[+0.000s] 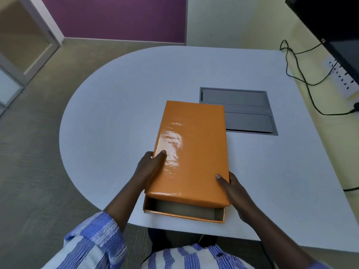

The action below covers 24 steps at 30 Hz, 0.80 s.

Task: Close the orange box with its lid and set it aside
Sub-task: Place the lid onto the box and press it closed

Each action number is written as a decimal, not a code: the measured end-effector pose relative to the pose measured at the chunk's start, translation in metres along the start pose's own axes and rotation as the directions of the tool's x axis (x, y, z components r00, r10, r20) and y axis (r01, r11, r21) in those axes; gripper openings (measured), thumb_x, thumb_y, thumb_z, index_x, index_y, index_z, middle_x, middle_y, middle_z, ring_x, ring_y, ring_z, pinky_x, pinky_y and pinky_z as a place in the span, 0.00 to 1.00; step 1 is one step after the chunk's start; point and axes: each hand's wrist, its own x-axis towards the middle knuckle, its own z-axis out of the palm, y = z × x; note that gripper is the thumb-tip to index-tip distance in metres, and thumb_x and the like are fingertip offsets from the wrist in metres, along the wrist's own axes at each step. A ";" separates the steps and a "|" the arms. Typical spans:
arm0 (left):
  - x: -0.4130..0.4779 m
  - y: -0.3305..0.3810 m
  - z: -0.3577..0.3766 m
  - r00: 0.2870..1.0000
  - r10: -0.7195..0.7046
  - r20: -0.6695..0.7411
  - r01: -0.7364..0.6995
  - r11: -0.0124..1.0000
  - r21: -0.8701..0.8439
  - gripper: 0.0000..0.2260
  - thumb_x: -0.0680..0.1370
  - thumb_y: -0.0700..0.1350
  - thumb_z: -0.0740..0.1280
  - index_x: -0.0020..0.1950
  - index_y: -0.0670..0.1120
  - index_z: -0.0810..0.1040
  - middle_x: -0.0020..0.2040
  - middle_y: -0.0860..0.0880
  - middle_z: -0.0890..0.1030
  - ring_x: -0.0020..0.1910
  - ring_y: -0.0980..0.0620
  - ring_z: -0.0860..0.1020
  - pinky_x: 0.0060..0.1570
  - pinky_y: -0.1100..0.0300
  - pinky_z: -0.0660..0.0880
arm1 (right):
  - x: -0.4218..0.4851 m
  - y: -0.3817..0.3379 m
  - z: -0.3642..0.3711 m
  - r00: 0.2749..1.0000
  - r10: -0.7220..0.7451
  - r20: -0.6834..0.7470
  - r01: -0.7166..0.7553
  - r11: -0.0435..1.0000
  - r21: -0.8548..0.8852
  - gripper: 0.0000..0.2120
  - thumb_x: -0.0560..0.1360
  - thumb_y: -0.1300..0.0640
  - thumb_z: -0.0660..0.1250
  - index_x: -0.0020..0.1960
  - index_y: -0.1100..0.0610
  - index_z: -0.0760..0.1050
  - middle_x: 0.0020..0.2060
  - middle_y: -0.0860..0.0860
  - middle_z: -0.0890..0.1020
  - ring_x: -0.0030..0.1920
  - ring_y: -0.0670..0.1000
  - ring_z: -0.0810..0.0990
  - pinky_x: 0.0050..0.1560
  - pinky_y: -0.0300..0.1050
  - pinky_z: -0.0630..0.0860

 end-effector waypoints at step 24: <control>-0.035 -0.019 0.001 0.996 -0.031 0.079 0.036 0.997 -0.068 0.31 0.76 0.66 0.66 0.73 0.52 0.65 0.64 0.49 0.77 0.55 0.43 0.80 0.50 0.46 0.80 | -0.018 0.026 0.000 0.996 -0.053 0.066 0.056 0.998 -0.039 0.45 0.67 0.29 0.69 0.77 0.42 0.55 0.63 0.42 0.74 0.59 0.49 0.77 0.59 0.50 0.76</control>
